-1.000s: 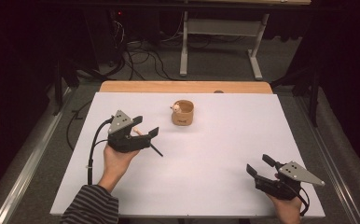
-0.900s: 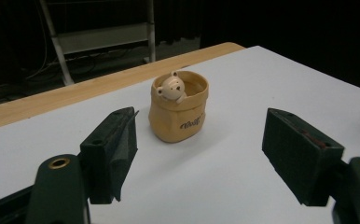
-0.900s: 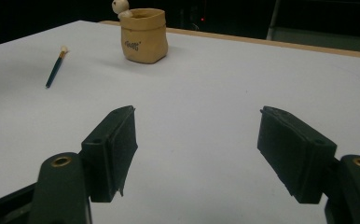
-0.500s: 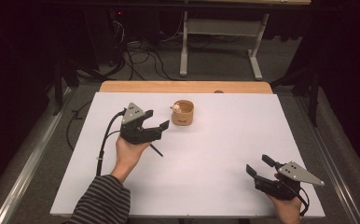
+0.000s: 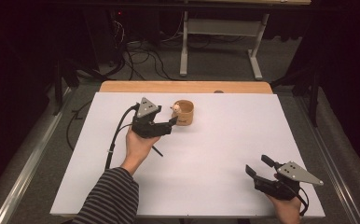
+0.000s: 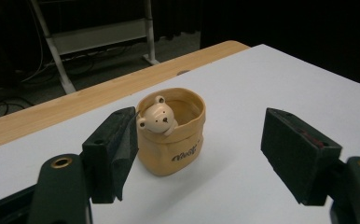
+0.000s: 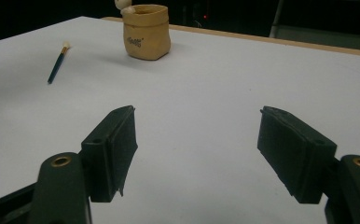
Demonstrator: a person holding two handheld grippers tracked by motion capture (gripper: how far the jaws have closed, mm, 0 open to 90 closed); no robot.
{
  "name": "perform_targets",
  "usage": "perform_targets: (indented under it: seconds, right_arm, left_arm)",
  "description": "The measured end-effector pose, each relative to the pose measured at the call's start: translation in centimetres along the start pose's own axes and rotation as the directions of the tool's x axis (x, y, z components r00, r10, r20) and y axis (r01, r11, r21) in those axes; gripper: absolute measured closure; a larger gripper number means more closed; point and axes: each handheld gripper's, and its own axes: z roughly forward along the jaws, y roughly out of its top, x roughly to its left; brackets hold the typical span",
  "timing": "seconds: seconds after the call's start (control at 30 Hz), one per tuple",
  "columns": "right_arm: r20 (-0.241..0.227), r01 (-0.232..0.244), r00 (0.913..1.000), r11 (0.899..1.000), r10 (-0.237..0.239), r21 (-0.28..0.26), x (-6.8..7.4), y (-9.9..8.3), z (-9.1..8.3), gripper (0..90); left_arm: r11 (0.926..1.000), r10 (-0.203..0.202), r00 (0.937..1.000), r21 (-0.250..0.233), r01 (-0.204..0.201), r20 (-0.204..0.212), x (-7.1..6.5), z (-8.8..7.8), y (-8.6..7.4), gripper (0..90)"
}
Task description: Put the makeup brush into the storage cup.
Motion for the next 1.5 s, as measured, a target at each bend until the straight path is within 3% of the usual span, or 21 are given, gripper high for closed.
perform_targets:
  seconds: [0.57, 0.63, 0.83, 1.0, 1.23, 1.37, 1.4, 1.43, 1.47, 1.5]
  right_arm:
    - [-0.007, 0.0, 1.0, 1.0, 0.0, 0.008, 0.1, 0.0, 0.1, 29.8]
    - [-0.007, 0.015, 0.9999, 1.0, -0.015, 0.003, 0.1, 0.0, 0.1, 29.8]
    - [-0.005, 0.002, 1.0, 1.0, -0.002, 0.007, 0.1, 0.0, 0.0, 29.8]
    - [-0.008, 0.011, 0.9999, 1.0, -0.011, 0.006, 0.1, 0.0, 0.0, 29.8]
    - [-0.011, 0.014, 0.9998, 1.0, -0.014, 0.006, 0.2, 0.0, 0.1, 29.8]
    - [-0.012, 0.017, 0.9998, 1.0, -0.016, 0.006, 0.2, 0.1, 0.1, 29.9]
    - [-0.013, 0.022, 0.9997, 1.0, -0.022, 0.003, 0.2, 0.1, 0.1, 29.9]
    - [-0.013, 0.022, 0.9997, 1.0, -0.022, 0.003, 0.2, 0.1, 0.1, 29.9]
    - [-0.009, 0.015, 0.9998, 1.0, -0.015, 0.01, 0.2, 0.0, 0.1, 29.9]
    - [-0.009, 0.015, 0.9998, 1.0, -0.015, 0.01, 0.2, 0.0, 0.1, 29.9]
  left_arm:
    - [0.9994, 0.005, 0.9996, 0.035, -0.004, -0.029, 0.1, 0.1, 0.2, 27.8]
    - [0.9991, 0.009, 0.9995, 0.042, -0.007, -0.03, 0.1, 0.0, 0.2, 27.7]
    - [0.9968, 0.022, 0.9984, 0.078, -0.017, -0.052, 0.2, 0.0, 0.4, 27.7]
    - [0.9936, -0.003, 0.9976, 0.113, 0.011, -0.069, 0.5, 0.0, 0.7, 27.7]
    - [0.9827, -0.007, 0.9966, 0.184, 0.022, -0.083, 0.9, 0.0, 1.0, 27.5]
    - [0.971, -0.014, 0.9954, 0.236, 0.036, -0.095, 1.1, 0.1, 1.1, 27.4]
    - [0.9647, -0.023, 0.9949, 0.259, 0.048, -0.098, 1.2, 0.2, 1.1, 27.3]
    - [0.9647, -0.023, 0.9949, 0.259, 0.048, -0.098, 1.2, 0.2, 1.1, 27.3]
    - [0.9572, -0.03, 0.9936, 0.283, 0.06, -0.109, 1.3, 0.3, 1.1, 27.2]
    - [0.9572, -0.03, 0.9936, 0.283, 0.06, -0.109, 1.3, 0.3, 1.1, 27.2]
